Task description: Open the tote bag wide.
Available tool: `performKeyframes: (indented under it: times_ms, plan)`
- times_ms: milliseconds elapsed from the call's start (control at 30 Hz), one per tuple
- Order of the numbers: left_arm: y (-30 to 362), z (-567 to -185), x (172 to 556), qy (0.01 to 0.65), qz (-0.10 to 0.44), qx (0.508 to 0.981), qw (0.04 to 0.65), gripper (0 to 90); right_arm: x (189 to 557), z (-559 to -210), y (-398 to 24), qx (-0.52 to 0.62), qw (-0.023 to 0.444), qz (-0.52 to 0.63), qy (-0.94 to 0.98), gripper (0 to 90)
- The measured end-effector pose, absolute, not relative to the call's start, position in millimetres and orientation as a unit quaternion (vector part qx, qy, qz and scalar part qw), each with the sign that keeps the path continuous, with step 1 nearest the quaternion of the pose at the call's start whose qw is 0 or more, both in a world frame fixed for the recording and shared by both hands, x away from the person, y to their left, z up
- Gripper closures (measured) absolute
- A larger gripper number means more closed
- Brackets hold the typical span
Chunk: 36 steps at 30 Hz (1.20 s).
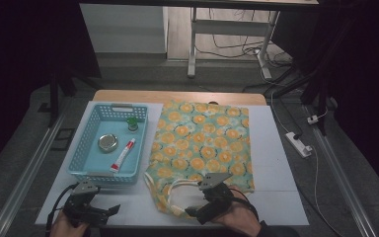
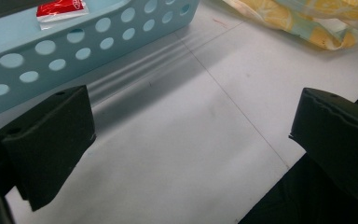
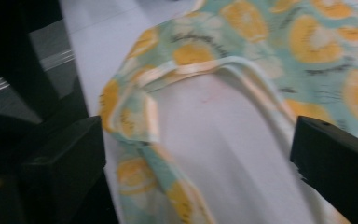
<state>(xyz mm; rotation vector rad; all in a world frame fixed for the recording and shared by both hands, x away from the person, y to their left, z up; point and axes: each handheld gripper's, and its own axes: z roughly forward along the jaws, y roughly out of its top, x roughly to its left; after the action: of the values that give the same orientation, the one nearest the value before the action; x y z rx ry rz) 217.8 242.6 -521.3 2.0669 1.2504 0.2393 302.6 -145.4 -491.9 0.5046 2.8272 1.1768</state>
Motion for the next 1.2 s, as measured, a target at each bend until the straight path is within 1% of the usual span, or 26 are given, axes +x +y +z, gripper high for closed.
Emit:
performKeyframes:
  times_ms: [67, 133, 233, 267, 433, 567, 633, 733, 833, 1000, 1200]
  plan:
    - [242.7, -521.3, 218.0, 0.483, 0.092, 0.798, 0.349, 0.0, 300.4, -494.6, -140.7, 0.153, 0.01, 0.374, 0.915, 9.1]
    - [242.6, -521.4, 218.2, 0.482, 0.092, 0.799, 0.349, 0.0, 298.2, -497.0, -136.2, 0.142, 0.0, 0.368, 0.919, 14.9]
    - [242.0, -521.6, 218.3, 0.481, 0.092, 0.8, 0.346, 0.0, 295.8, -499.4, -131.9, 0.129, -0.016, 0.354, 0.926, 26.2]
    - [241.6, -521.6, 218.4, 0.481, 0.092, 0.801, 0.345, 0.0, 295.4, -500.5, -130.7, 0.125, -0.022, 0.347, 0.929, 30.7]
    - [239.9, -521.9, 219.0, 0.478, 0.092, 0.805, 0.339, 0.0, 296.6, -499.5, -129.4, 0.105, -0.047, 0.338, 0.934, 60.0]
    - [239.8, -521.9, 219.1, 0.478, 0.092, 0.805, 0.339, 0.0, 298.7, -496.8, -130.3, 0.098, -0.052, 0.341, 0.934, 77.8]
    - [239.7, -521.9, 219.1, 0.478, 0.092, 0.806, 0.338, 0.0, 300.0, -492.9, -131.2, 0.098, -0.052, 0.345, 0.932, 83.7]
    - [239.6, -521.9, 219.0, 0.477, 0.093, 0.806, 0.338, 0.0, 302.9, -486.0, -132.4, 0.1, -0.048, 0.355, 0.928, 87.6]
    - [239.7, -521.8, 218.9, 0.477, 0.093, 0.806, 0.338, 0.0, 308.0, -481.6, -133.8, 0.107, -0.039, 0.357, 0.927, 88.0]
    - [239.8, -521.7, 219.0, 0.477, 0.093, 0.806, 0.339, 0.0, 326.8, -479.4, -144.1, 0.141, -0.044, 0.367, 0.918, 88.2]
    - [240.1, -521.8, 219.2, 0.478, 0.093, 0.805, 0.339, 0.0, 347.8, -469.7, -155.9, 0.161, -0.028, 0.382, 0.91, 88.6]
